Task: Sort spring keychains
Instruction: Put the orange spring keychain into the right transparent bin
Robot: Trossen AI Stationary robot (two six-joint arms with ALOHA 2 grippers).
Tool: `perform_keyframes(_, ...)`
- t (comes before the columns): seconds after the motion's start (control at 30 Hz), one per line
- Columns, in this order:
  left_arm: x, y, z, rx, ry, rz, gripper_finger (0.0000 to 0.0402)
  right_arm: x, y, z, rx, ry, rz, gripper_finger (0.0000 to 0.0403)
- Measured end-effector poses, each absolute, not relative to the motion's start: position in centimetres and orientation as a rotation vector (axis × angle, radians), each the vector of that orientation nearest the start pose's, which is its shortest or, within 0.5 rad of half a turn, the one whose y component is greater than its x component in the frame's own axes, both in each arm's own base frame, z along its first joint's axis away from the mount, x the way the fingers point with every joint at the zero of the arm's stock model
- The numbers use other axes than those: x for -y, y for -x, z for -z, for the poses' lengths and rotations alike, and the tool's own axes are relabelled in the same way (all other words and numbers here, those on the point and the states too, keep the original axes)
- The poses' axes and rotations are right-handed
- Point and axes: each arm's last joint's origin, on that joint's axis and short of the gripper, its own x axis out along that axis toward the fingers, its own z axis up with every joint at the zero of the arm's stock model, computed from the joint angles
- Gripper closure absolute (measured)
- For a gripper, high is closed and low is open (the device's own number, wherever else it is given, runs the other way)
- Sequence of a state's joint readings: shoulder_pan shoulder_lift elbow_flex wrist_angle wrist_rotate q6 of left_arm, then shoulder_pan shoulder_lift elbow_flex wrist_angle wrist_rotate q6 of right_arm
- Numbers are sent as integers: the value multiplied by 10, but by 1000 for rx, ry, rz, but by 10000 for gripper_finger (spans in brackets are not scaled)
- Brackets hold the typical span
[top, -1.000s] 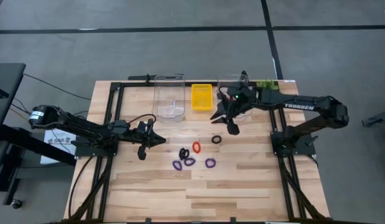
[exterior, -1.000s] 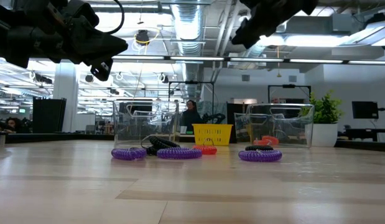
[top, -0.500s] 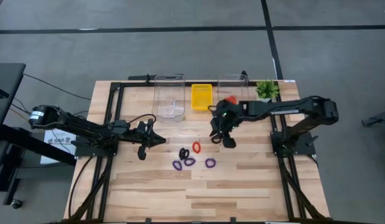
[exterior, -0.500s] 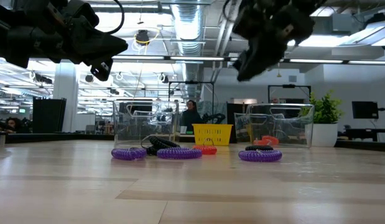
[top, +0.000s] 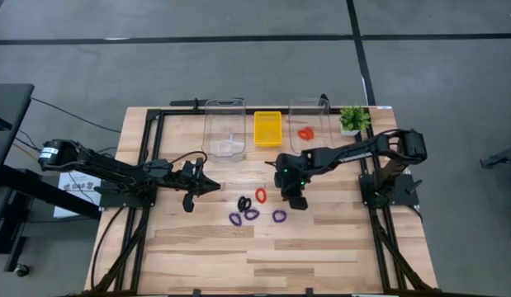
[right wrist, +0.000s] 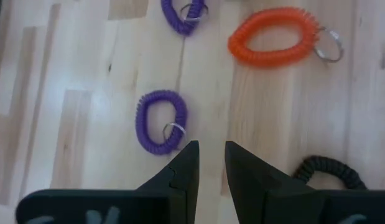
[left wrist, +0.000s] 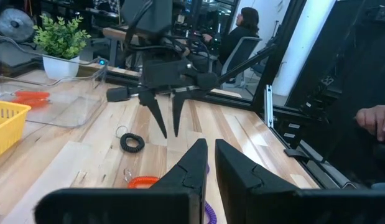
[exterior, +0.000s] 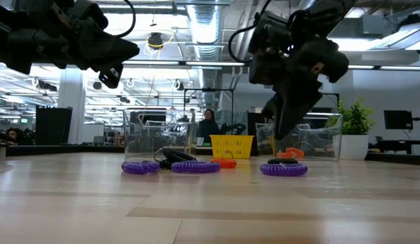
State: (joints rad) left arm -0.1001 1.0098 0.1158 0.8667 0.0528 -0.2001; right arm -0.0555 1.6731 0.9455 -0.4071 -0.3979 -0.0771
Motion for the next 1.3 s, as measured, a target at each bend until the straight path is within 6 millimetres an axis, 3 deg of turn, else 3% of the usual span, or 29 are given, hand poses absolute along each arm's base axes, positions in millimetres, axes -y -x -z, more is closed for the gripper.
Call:
perform_keyframes(0.3,25,-175,-168,-76,234,178,372,-1,-308,-173,-1085,-134,-211,333)
perform_keyframes(0.53,33,-176,-163,-103,184,217,372,-28,-312,-177,-1026,12,-131,333)
perform_keyframes(0.67,31,-179,-160,-104,178,146,372,-46,-311,-178,-987,67,-125,333)
perform_keyframes(0.9,30,-191,-152,-78,170,19,372,-62,-284,-175,-973,109,-24,333)
perform_keyframes(1.3,29,-256,-136,-178,131,-38,372,-67,-221,-170,-795,89,65,333)
